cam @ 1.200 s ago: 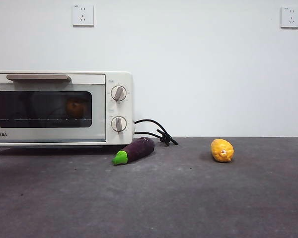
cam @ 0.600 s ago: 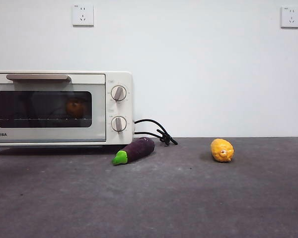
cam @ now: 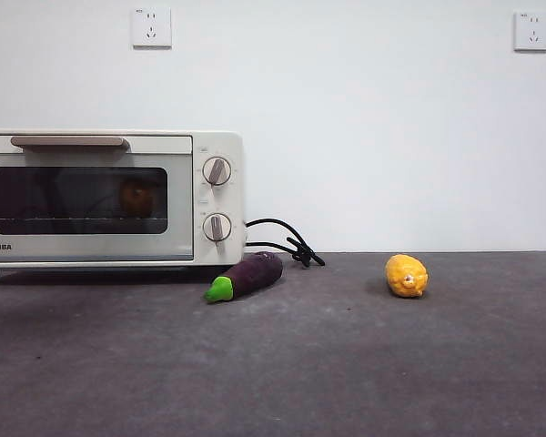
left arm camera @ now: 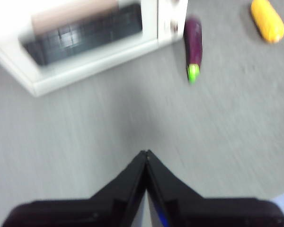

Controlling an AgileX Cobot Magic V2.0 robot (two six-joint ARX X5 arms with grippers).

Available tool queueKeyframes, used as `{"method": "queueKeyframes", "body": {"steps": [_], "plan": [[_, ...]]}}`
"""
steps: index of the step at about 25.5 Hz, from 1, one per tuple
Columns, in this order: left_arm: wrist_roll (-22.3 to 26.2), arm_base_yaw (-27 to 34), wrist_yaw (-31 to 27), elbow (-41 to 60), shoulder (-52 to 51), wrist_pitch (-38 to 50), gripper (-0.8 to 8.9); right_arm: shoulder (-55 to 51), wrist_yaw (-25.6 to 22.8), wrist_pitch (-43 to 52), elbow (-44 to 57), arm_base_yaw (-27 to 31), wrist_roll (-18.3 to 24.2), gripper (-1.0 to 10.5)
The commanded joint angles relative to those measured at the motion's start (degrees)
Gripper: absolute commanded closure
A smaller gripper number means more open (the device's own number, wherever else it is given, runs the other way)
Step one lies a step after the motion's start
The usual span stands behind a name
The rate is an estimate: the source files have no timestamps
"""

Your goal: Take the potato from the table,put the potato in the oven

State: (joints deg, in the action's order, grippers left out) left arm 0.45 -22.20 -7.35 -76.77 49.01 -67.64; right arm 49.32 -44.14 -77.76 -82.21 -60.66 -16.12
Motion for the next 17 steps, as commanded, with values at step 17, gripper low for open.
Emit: {"method": "queueKeyframes", "body": {"steps": [17], "plan": [[3.76,16.41,4.79,52.76,-24.09,68.65,8.18,-0.04,-0.24,-1.07,0.52,-0.02,-0.81,9.1]]}}
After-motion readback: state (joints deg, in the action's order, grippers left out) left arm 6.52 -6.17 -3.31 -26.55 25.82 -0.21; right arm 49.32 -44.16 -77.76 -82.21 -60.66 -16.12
